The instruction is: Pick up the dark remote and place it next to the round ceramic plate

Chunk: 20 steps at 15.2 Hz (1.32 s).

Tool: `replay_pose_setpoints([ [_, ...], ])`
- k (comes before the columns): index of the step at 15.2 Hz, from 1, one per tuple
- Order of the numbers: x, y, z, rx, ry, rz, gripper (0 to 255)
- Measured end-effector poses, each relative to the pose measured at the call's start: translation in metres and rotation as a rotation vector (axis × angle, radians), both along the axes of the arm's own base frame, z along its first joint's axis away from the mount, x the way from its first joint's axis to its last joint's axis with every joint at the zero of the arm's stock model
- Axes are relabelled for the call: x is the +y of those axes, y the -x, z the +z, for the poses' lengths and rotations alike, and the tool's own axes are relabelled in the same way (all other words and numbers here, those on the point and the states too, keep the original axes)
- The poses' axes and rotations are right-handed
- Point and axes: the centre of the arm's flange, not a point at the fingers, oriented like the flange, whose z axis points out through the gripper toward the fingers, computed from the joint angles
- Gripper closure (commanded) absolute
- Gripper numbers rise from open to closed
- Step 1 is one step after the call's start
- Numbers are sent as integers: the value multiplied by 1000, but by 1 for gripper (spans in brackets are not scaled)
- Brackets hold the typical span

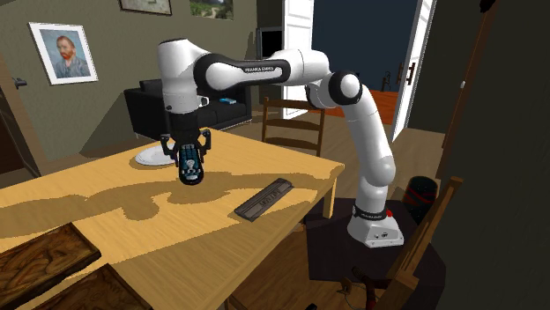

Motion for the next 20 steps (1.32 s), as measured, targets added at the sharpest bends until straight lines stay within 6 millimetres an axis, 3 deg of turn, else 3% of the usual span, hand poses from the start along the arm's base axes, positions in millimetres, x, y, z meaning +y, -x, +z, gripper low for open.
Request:
replay_pose_setpoints([
  [11, -141, -45, -7, 1, 0, 1, 255],
  [14, -152, -51, -15, 1, 0, 1, 255],
  [20, -151, -51, -42, -4, -2, 5, 255],
])
